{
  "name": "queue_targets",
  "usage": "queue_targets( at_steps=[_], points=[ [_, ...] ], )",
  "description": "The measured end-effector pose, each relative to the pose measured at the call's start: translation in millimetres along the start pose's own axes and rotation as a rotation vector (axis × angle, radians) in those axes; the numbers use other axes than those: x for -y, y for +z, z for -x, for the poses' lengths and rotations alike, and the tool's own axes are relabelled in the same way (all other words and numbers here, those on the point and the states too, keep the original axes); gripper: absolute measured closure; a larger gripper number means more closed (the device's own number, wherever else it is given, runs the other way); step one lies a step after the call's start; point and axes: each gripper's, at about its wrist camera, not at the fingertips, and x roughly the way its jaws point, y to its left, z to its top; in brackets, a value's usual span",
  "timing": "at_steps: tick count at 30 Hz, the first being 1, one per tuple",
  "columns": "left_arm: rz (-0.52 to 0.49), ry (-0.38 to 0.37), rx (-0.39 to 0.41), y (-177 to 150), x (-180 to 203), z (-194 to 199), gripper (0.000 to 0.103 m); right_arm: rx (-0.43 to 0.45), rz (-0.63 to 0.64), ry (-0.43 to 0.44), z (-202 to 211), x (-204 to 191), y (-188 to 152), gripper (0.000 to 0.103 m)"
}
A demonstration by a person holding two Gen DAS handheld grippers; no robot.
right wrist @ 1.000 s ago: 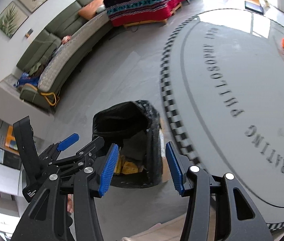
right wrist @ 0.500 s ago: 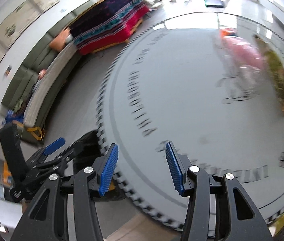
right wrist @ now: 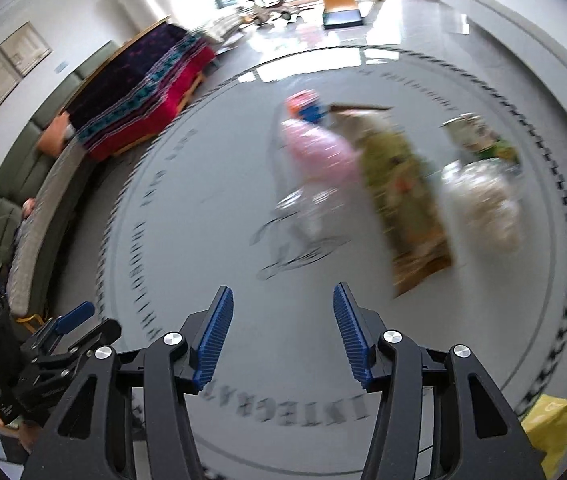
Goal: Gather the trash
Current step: 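Move both open tools back over the table, then grasp the green-and-white corn snack bag with the right tool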
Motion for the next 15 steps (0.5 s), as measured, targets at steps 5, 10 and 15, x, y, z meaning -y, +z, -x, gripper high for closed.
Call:
queue_targets(
  at_steps=[5,10,15],
  points=[
    [-0.051,-0.018,-0.044,22,29,-32,0.006,0.009,-0.058,-0.064,-11,44,23,0.048],
    [-0.086,-0.018,-0.066,42,49,-57,0.006,-0.001,-0.071,-0.107,-34,67,42,0.039],
    [-0.104,-0.014,-0.087,64,61,-82,0.006,-0.023,-0.041,-0.136,-57,72,57,0.033]
  ],
)
